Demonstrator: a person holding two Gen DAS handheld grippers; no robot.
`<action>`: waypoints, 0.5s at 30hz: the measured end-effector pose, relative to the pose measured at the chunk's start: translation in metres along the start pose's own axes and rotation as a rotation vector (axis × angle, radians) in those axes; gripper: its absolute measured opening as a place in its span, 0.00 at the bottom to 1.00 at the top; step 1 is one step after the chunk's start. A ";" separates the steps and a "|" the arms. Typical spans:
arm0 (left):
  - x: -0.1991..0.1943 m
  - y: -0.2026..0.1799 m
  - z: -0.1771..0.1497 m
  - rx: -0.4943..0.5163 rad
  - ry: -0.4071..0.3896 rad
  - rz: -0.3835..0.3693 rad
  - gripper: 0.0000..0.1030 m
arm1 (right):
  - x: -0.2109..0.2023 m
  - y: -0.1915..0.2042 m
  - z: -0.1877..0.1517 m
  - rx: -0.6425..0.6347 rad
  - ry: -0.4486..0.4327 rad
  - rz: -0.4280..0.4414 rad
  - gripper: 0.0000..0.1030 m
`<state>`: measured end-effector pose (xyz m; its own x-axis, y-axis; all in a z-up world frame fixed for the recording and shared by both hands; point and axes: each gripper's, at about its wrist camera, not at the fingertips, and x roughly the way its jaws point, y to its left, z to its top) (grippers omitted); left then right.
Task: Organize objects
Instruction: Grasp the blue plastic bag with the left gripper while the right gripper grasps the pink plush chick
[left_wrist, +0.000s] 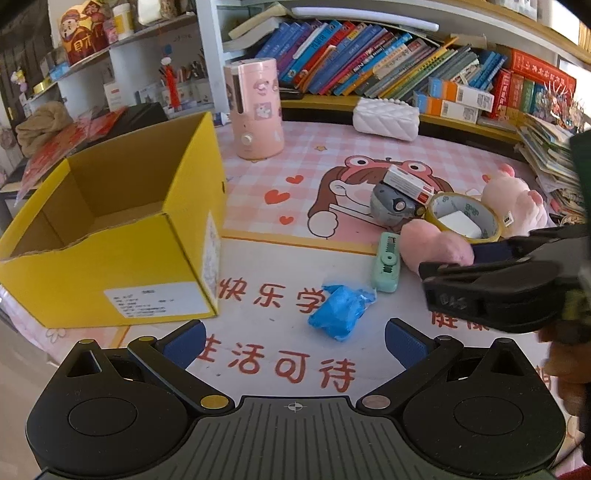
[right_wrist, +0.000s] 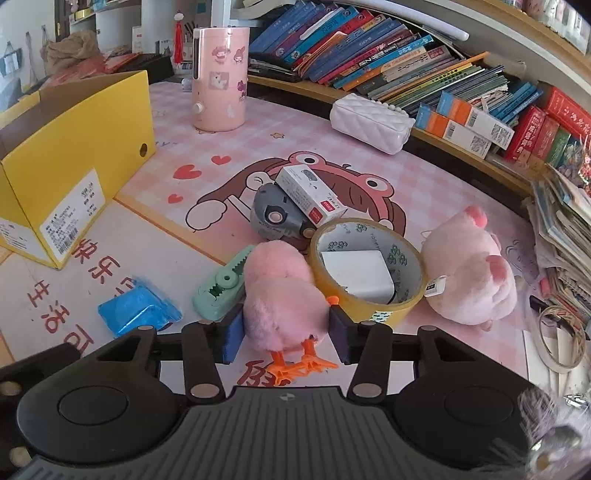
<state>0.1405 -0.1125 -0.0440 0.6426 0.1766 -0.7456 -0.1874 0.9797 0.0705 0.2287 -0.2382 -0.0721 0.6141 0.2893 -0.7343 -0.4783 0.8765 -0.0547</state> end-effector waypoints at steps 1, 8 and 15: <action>0.002 -0.003 0.001 0.005 0.004 -0.005 1.00 | -0.005 -0.004 0.001 0.023 -0.008 0.018 0.44; 0.026 -0.024 0.011 0.033 0.002 -0.009 0.98 | -0.056 -0.030 0.002 0.125 -0.118 0.002 0.44; 0.060 -0.030 0.020 -0.032 0.080 -0.016 0.79 | -0.076 -0.051 -0.011 0.170 -0.135 -0.068 0.44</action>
<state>0.1997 -0.1296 -0.0776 0.5843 0.1518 -0.7972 -0.2025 0.9785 0.0379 0.1989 -0.3090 -0.0210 0.7252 0.2665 -0.6349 -0.3274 0.9446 0.0225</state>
